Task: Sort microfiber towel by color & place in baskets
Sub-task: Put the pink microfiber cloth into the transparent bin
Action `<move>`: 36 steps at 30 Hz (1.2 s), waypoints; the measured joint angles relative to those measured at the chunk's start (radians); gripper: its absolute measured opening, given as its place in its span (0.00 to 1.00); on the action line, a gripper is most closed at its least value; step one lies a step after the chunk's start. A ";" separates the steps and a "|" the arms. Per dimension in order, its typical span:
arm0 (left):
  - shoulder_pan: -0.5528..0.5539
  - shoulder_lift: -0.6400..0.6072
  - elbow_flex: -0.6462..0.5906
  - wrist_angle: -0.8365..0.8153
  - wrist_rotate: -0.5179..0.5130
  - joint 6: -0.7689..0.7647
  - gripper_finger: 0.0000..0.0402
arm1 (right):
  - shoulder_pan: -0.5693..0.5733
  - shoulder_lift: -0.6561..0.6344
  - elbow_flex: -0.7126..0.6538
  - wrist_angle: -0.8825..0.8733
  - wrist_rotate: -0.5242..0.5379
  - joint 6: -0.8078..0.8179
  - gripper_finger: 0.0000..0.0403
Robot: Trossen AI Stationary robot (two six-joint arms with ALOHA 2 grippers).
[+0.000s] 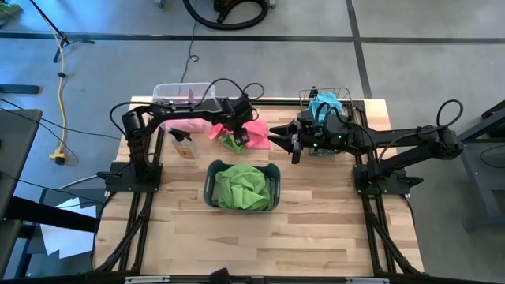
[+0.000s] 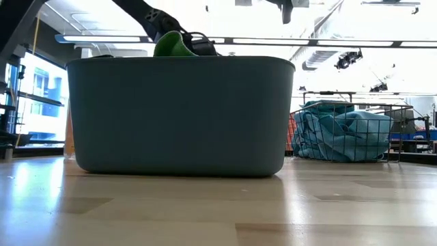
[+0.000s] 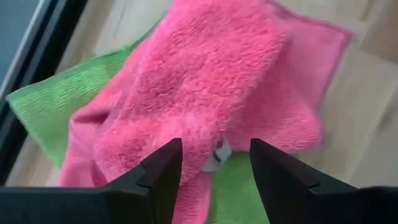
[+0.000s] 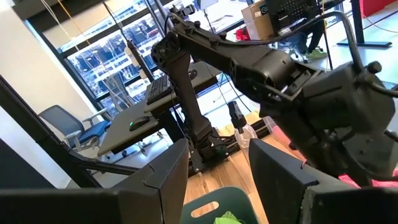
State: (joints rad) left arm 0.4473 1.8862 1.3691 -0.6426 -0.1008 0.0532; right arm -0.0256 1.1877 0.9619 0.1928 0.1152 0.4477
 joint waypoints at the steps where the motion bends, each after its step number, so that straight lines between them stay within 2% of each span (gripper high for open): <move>1: 0.000 0.000 -0.008 0.018 -0.016 0.000 0.45 | 0.000 0.000 0.000 0.000 0.000 0.000 0.42; 4: 0.000 0.000 -0.019 0.081 -0.049 -0.004 0.47 | 0.000 0.000 0.000 0.000 0.000 0.003 0.42; 9: 0.001 0.015 -0.018 0.131 -0.038 -0.024 0.50 | 0.000 0.000 0.000 -0.008 0.000 0.027 0.42; 13: 0.003 0.063 -0.020 0.117 -0.026 -0.034 0.50 | 0.007 0.000 0.000 -0.009 0.003 0.046 0.42; 20: -0.010 0.104 -0.020 0.128 -0.084 0.000 0.49 | 0.022 0.000 0.000 -0.016 0.003 0.045 0.42; 22: -0.017 0.104 -0.020 0.127 -0.118 0.001 0.46 | 0.022 0.000 0.000 -0.021 0.003 0.045 0.42; 24: -0.019 0.096 -0.020 0.122 -0.137 0.003 0.38 | 0.022 0.000 0.000 -0.025 0.003 0.044 0.42; 29: -0.018 0.052 -0.020 0.118 -0.137 0.023 0.05 | 0.022 0.000 0.000 -0.024 0.003 0.042 0.42; 36: -0.015 -0.074 -0.020 0.123 -0.146 0.057 0.01 | 0.022 0.000 0.000 -0.027 0.003 0.018 0.42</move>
State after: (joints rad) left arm 0.4324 1.8118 1.3495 -0.5193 -0.2465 0.1103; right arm -0.0040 1.1877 0.9615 0.1656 0.1177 0.4652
